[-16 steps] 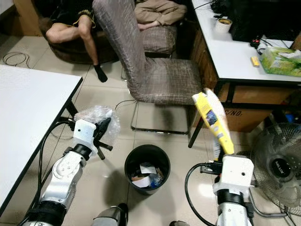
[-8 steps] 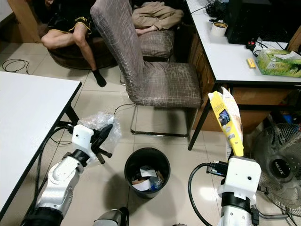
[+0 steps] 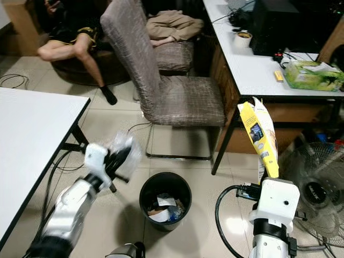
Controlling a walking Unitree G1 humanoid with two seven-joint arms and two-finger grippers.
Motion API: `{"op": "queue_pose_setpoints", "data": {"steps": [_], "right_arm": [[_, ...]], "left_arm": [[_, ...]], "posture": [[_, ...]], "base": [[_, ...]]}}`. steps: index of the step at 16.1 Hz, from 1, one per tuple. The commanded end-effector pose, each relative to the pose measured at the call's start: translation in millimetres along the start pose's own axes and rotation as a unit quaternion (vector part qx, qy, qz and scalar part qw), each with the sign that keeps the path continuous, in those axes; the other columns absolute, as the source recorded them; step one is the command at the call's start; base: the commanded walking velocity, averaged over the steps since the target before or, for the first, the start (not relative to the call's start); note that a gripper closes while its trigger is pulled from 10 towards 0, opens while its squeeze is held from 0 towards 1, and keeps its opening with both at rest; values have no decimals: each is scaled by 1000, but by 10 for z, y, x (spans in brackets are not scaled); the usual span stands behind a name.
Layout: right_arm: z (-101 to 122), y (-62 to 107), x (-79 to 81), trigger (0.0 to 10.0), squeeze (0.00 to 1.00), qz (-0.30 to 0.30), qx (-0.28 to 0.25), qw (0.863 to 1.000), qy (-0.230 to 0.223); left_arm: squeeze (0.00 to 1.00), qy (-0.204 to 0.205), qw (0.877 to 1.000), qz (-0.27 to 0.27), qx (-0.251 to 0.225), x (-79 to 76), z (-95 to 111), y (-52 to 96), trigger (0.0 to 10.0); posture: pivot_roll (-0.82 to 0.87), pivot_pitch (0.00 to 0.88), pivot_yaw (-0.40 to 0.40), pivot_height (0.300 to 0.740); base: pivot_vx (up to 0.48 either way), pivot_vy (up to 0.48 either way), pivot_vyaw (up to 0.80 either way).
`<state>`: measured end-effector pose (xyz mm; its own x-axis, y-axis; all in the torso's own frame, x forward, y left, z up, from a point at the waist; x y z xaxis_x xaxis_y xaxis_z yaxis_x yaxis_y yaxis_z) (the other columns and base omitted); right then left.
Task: Picking trash to rubbish bin
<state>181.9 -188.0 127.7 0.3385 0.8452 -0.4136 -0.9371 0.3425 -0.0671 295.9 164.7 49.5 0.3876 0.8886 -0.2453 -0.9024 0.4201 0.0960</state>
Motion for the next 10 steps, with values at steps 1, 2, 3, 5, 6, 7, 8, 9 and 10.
{"op": "queue_pose_setpoints", "data": {"steps": [1, 2, 3, 5, 6, 7, 8, 9, 10], "right_arm": [[-17, 6, -20, 10000, 0, 1, 3, 1000, -2], [-19, -5, -7, 10000, 0, 6, 3, 1000, -2], [-15, -11, 9, 10000, 0, 11, 2, 1000, -2], [-9, -19, 7, 10000, 0, 16, -1, 1000, -2], [-9, -30, 4, 10000, 0, 21, -3, 1000, -1], [4, -41, 10, 10000, 0, 26, -7, 1000, 1], [10, -43, 12, 10000, 0, 27, -8, 1000, 1], [12, -48, 12, 10000, 0, 28, -9, 1000, 1], [12, -53, 12, 10000, 0, 29, -9, 1000, 0]], "left_arm": [[0, 0, 1000, 3, 17, 54, -79, 94, 10000], [0, -11, 1000, 10, 24, 80, -141, 139, 10000], [0, -14, 999, 23, 23, 112, -158, 140, 10000], [0, -5, 1000, 27, 10, 99, -112, 66, 10000], [0, -4, 1000, 22, 1, 65, -73, 6, 10000], [0, -3, 1000, 16, -7, 26, -43, -41, 10000], [0, -3, 1000, 14, -9, 17, -40, -49, 10000], [0, -4, 1000, 13, -10, 11, -40, -56, 10000], [0, -5, 1000, 11, -13, 1, -37, -71, 10000]], "posture": [[78, 72, -8, 740], [79, 76, -16, 740], [79, 75, -18, 740], [83, 75, -30, 740], [84, 74, -38, 740], [83, 70, -42, 740], [83, 69, -42, 740], [83, 68, -42, 740], [83, 67, -40, 740]], "base": [[0, 0, 0], [0, 0, 0], [0, 0, 0], [0, 0, 0], [0, 0, 0], [0, 0, 0], [0, 0, 0], [0, 0, 0], [0, 0, 0]]}}
Point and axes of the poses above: a point about 5 cm out from each wrist's last joint towards the gripper, its own y axis pointing back from the gripper into the wrist, its own z axis along the axis of the wrist's last joint, x = y × z, the point moved 2 cm from there along -y, pointing out of the wrist towards the gripper, and after that the axes turned 15 degrees about y, right-handed, at the moved point
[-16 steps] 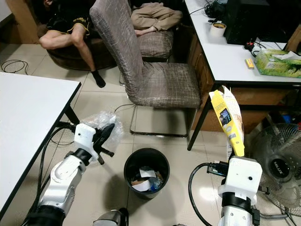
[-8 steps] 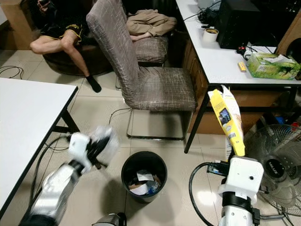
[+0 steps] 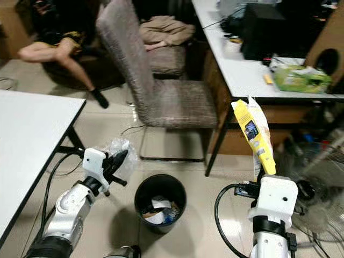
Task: Picking trash to rubbish bin
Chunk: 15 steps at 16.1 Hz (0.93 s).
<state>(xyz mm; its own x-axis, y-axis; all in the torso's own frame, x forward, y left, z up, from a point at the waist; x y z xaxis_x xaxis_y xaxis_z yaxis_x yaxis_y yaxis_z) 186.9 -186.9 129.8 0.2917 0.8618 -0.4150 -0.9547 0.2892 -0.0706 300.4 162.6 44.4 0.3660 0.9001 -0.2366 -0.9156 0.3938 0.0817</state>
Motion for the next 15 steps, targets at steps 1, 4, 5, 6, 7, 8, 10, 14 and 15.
{"op": "queue_pose_setpoints", "data": {"steps": [1, 4, 5, 6, 7, 8, 10, 14, 15], "right_arm": [[-15, -4, -3, 10000, 0, 4, 5, 1000, 0], [-29, -5, -3, 10000, 0, 0, 9, 1000, -5], [-34, -7, 0, 10000, 0, -1, 10, 1000, -7], [-38, -2, -1, 10000, 0, -2, 12, 1000, -8], [-40, 4, -4, 10000, 0, -3, 13, 1000, -9], [-42, 7, -6, 10000, 0, -4, 14, 1000, -9], [-51, 24, -5, 10000, 0, -5, 17, 1000, -10], [-80, 38, -9, 10000, 0, -10, 25, 1000, -14], [-79, 38, 0, 10000, 0, -10, 26, 1000, -14]], "left_arm": [[0, -2, 1000, -3, -3, -11, 4, -17, 10000], [0, -7, 1000, -8, 2, -16, -34, -23, 10000], [0, -9, 1000, -10, 1, -29, -20, -39, 10000], [0, -16, 1000, -13, -1, -50, -1, -53, 10000], [0, -22, 1000, -17, -3, -74, 15, -69, 10000], [0, -23, 1000, -19, -4, -86, 23, -82, 10000], [0, -26, 999, -24, -8, -103, 48, -97, 10000], [0, -43, 998, -46, -19, -200, 152, -148, 10000], [0, -37, 998, -55, -15, -219, 158, -156, 10000]], "posture": [[83, 67, -40, 740], [80, 66, -28, 740], [77, 65, -25, 740], [77, 65, -25, 740], [75, 65, -24, 740], [73, 64, -23, 740], [69, 65, -19, 740], [67, 67, -11, 740], [68, 67, -8, 740]], "base": [[0, 0, 0], [0, 0, 0], [0, 0, 0], [0, 0, 0], [0, 0, 0], [0, 0, 0], [0, 0, 0], [0, 0, 0], [0, 0, 0]]}}
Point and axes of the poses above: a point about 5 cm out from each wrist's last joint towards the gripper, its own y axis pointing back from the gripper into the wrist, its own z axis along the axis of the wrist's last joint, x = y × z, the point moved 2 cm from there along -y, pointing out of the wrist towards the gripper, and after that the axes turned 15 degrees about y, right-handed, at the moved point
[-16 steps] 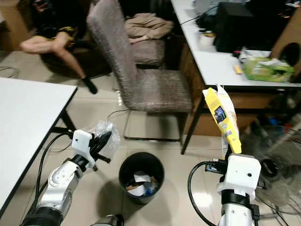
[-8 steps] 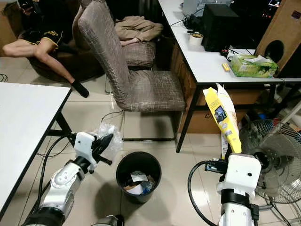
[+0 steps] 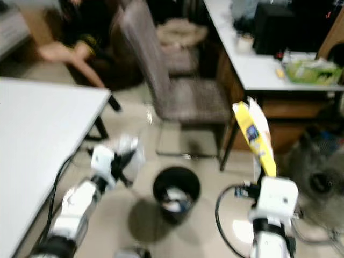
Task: Picking trash to rubbish bin
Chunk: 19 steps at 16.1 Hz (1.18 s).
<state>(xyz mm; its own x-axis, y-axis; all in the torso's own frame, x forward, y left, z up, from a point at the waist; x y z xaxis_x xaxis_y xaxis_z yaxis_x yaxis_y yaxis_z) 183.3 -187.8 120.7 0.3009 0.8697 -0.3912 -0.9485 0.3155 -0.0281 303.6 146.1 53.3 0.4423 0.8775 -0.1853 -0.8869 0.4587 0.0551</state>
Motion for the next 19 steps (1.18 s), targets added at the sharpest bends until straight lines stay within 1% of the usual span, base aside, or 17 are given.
{"op": "queue_pose_setpoints", "data": {"steps": [1, 4, 7, 10, 11, 12, 15, 19], "right_arm": [[8, -1, -13, 10000, 0, -6, 1, 1000, -3], [0, -1, 5, 10000, 0, -6, 3, 1000, -5], [-5, -7, 19, 10000, 0, -3, 3, 1000, -8], [-13, -5, 25, 10000, 0, -3, 5, 1000, -10], [-25, -7, 24, 10000, 0, -3, 7, 1000, -12], [-39, -8, 25, 10000, 0, -3, 10, 1000, -14], [-63, -5, 23, 10000, 0, -2, 18, 1000, -14], [-82, 9, 35, 10000, 0, -2, 23, 1000, -12]], "left_arm": [[0, -13, 1000, -20, -10, -53, 112, -74, 10000], [0, -26, 999, -27, -7, -67, 133, -60, 10000], [0, -29, 999, -36, -6, -92, 140, -64, 10000], [0, -31, 999, -31, 0, -76, 105, -55, 10000], [0, -41, 999, -13, 11, -36, 54, -54, 10000], [0, -47, 999, 0, 12, -18, 47, -62, 10000], [0, -48, 999, -4, 16, -26, 42, -61, 10000], [0, -51, 998, -11, 25, -48, -5, -50, 10000]], "posture": [[70, 67, -6, 740], [74, 68, -2, 740], [75, 68, 1, 740], [74, 68, 4, 740], [73, 70, 4, 740], [73, 70, 4, 740], [72, 75, 6, 740], [71, 78, 6, 740]], "base": [[0, 0, 0], [0, 0, 0], [298, 0, 0], [0, 0, 0], [0, 0, 0], [0, 0, 0], [0, 0, 0], [0, 0, 730]]}}
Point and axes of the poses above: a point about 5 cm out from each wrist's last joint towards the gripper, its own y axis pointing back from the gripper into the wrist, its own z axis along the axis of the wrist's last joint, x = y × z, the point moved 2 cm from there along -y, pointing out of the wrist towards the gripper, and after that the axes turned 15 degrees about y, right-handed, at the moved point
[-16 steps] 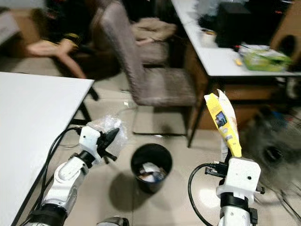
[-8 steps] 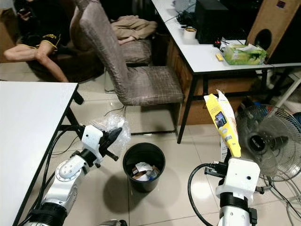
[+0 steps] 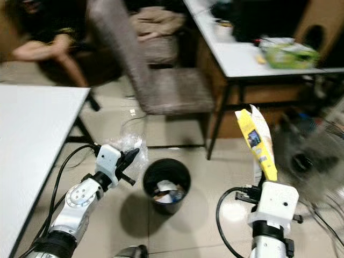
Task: Picking trash to rubbish bin
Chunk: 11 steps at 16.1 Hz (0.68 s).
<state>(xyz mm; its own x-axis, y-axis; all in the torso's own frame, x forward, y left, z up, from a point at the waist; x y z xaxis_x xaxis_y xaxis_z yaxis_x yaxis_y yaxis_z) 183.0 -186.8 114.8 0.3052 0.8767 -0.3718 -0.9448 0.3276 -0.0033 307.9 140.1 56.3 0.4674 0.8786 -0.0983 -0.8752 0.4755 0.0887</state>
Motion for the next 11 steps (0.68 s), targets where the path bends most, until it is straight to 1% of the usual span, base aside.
{"op": "queue_pose_setpoints", "data": {"steps": [1, 2, 6, 7, 11], "right_arm": [[-37, 3, -3, 10000, 0, -2, 10, 1000, -1], [-40, 5, -5, 10000, 0, -3, 11, 1000, -2], [-38, 5, -8, 10000, 0, -5, 11, 1000, -5], [-38, 7, -12, 10000, 0, -6, 11, 1000, -6], [-37, 16, -5, 10000, 0, -5, 12, 1000, -8]], "left_arm": [[0, -7, 1000, -5, 8, -14, -36, 13, 10000], [0, -7, 1000, -6, 7, -14, -35, 12, 10000], [0, -2, 1000, -28, 8, -59, -29, -10, 10000], [0, 5, 999, -41, 0, -86, 5, -31, 10000], [0, 7, 999, -52, -14, -123, 82, -77, 10000]], "posture": [[66, 81, 6, 740], [66, 81, 6, 740], [63, 78, 7, 740], [62, 78, 7, 740], [60, 82, 10, 740]], "base": [[0, 0, 800], [0, 0, 800], [0, 0, 0], [326, 0, 0], [445, 0, 0]]}}
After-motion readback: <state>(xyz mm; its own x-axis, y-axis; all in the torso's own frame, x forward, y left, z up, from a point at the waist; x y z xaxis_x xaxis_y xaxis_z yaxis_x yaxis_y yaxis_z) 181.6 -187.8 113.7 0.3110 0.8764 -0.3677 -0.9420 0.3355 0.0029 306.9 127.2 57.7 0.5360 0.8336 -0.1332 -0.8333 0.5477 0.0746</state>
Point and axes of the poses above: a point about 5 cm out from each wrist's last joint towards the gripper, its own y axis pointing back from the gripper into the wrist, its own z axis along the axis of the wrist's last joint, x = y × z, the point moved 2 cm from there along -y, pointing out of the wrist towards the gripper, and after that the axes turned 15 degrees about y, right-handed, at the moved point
